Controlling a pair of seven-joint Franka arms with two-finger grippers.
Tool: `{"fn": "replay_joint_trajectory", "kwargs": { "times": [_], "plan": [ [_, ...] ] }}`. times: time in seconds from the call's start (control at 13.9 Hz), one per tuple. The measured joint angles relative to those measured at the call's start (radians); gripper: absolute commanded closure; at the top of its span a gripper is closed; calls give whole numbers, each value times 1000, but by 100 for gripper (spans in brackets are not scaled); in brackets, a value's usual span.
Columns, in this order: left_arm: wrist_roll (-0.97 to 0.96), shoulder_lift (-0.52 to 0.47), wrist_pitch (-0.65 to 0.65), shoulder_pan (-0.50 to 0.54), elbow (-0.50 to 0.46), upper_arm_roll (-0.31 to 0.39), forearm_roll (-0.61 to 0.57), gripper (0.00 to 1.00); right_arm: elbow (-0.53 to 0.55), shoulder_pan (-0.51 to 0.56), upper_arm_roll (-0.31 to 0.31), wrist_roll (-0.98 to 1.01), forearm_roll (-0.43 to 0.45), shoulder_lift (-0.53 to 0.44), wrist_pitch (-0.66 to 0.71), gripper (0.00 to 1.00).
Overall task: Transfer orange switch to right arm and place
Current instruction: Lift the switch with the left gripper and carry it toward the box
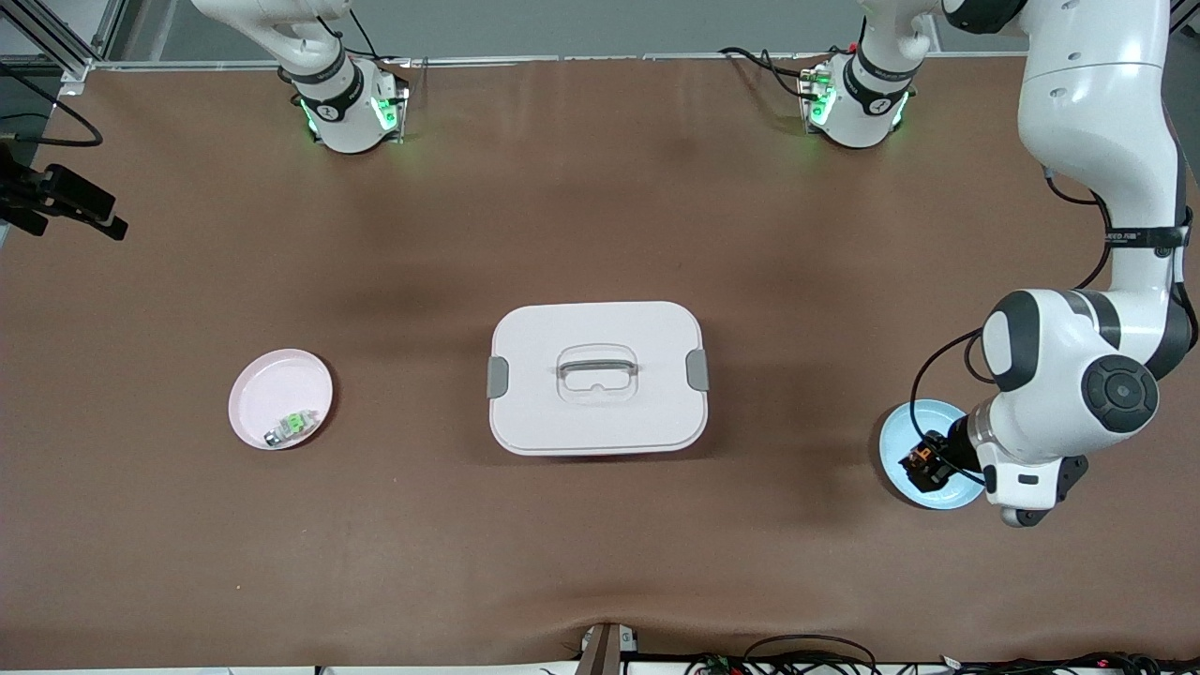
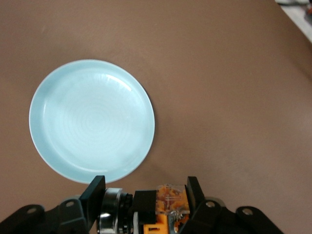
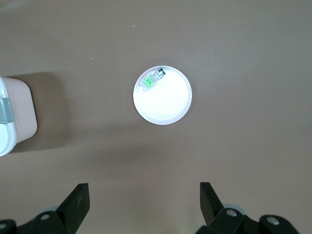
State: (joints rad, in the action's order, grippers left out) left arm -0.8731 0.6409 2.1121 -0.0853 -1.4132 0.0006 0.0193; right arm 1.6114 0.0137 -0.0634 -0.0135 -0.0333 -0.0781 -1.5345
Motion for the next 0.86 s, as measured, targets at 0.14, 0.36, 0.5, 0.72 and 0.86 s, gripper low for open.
{"fn": "replay_joint_trajectory", "kwargs": {
  "times": [0.14, 0.36, 0.5, 0.72, 0.86],
  "plan": [
    [-100, -17, -30, -22, 0, -4, 9, 74, -2, 0, 0, 0, 0, 0, 0, 0],
    [-195, -61, -54, -43, 2, -16, 108, 77, -4, 0, -2, 0, 0, 0, -1, 0],
    [-271, -101, -58, -42, 3, -45, 168, 76, -4, 1, -4, 0, 0, 0, -1, 0],
    [-421, -168, -62, -42, 5, -118, 244, 76, -3, 2, -8, -1, 0, 7, -1, 0],
    [-508, -210, -65, -43, 6, -164, 318, 76, -3, 2, -8, -1, 0, 16, -1, 0]
  ]
}}
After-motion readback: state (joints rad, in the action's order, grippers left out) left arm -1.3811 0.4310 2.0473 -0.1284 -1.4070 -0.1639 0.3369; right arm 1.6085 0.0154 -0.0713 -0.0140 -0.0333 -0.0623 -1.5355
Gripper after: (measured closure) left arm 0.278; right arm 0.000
